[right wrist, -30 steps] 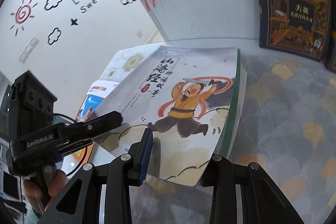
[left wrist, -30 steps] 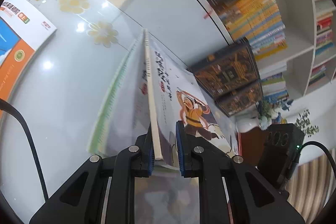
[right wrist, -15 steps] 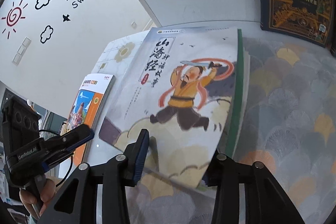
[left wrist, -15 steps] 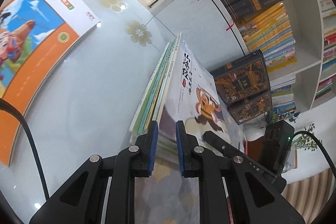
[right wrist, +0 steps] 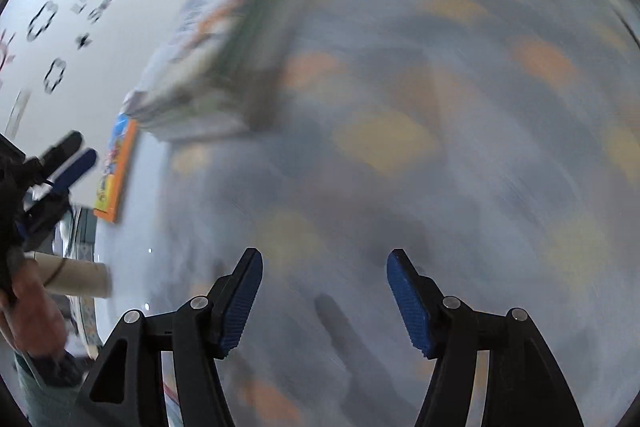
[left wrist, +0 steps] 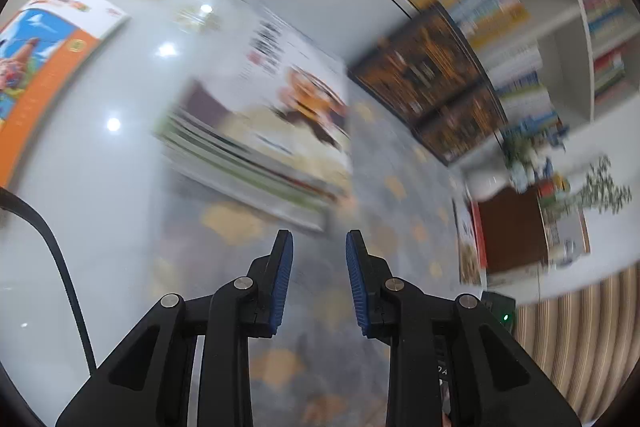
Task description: Organize books
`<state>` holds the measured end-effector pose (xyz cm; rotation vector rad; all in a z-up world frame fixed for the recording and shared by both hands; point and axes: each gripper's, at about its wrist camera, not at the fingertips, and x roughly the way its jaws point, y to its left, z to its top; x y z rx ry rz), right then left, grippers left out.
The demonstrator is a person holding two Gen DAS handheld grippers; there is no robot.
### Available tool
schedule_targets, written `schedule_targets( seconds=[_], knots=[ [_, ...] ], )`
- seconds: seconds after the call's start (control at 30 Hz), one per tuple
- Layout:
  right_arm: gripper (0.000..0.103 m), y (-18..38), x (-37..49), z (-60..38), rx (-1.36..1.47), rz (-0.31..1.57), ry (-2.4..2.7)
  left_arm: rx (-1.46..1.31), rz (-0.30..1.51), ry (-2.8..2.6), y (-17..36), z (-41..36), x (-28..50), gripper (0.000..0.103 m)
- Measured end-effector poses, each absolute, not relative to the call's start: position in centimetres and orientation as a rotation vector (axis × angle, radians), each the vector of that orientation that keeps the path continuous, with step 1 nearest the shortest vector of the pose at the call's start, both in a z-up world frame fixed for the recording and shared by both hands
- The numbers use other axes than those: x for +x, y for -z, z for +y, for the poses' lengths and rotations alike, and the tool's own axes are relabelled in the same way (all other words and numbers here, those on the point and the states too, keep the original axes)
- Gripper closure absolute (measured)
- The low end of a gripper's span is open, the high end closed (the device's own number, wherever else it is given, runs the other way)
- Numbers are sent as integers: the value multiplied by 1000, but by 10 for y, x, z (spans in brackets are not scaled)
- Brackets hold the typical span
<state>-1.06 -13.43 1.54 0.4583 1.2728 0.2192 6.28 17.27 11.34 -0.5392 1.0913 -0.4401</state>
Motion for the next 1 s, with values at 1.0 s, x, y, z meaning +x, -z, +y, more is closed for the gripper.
schedule_targets(
  seconds=[1.0],
  knots=[
    [54, -27, -75, -577, 771, 949, 265, -269, 1356, 845, -66, -278, 32, 77]
  ],
)
